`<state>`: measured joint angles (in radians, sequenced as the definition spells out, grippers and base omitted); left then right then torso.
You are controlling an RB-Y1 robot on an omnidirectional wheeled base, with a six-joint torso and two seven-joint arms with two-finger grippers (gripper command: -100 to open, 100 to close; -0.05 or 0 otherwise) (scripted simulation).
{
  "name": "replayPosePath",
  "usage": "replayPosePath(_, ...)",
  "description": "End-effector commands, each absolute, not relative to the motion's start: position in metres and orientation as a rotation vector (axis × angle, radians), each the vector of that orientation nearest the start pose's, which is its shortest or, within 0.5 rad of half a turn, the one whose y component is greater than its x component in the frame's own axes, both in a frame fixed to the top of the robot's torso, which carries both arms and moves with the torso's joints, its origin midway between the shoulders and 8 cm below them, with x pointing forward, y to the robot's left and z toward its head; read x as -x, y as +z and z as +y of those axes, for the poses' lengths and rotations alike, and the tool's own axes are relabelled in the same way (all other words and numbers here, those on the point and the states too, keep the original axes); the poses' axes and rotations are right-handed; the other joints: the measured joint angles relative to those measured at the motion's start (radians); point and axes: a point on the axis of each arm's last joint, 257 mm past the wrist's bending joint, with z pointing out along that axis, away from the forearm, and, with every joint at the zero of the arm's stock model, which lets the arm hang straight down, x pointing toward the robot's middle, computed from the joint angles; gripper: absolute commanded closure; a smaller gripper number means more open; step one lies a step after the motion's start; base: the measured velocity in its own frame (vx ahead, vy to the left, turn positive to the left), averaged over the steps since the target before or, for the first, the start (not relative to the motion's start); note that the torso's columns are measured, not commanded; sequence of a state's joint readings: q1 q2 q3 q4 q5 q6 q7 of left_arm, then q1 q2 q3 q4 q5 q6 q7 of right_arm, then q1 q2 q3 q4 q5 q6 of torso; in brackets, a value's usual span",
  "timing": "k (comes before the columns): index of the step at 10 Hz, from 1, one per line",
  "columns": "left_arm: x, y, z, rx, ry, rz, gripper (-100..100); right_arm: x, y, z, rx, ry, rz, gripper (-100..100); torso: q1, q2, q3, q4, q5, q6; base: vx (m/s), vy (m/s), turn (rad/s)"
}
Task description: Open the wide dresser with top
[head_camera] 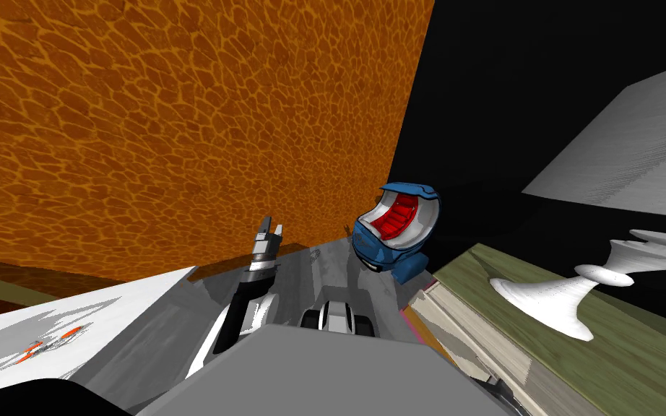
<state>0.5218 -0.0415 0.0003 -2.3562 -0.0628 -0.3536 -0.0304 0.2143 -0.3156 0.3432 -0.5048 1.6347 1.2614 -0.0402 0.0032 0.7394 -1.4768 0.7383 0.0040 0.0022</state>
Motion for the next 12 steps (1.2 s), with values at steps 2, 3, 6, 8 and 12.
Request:
replayPosePath(2,-0.351,0.023,0.283,0.711,-1.200,0.680,0,-0.131,-0.443,-0.599,0.198,-1.807,1.995,100,0.005,-0.001,-0.001,0.001,0.004,-0.001,-0.064,0.103,0.026)
replayPosePath(3,-0.351,0.023,0.283,0.711,-1.199,0.680,0,-0.139,-0.438,-0.614,0.173,-1.825,1.995,100,0.001,-0.002,-0.003,0.001,0.005,-0.001,-0.091,0.083,0.082)
replayPosePath(6,-0.351,0.023,0.283,0.711,-1.200,0.680,0,-0.137,-0.443,-0.606,0.186,-1.803,2.001,100,0.006,0.001,0.000,0.001,0.003,0.000,-0.045,0.105,-0.005)
replayPosePath(8,-0.351,0.023,0.283,0.711,-1.200,0.680,0,-0.138,-0.439,-0.608,0.182,-1.809,1.988,100,0.007,0.003,0.001,0.002,0.004,-0.001,-0.068,0.195,-0.028)
replayPosePath(12,-0.351,0.023,0.283,0.711,-1.200,0.680,0,-0.143,-0.434,-0.637,0.180,-1.799,2.014,-100,-0.005,-0.002,0.000,0.000,-0.002,-0.002,-0.038,0.121,0.014)
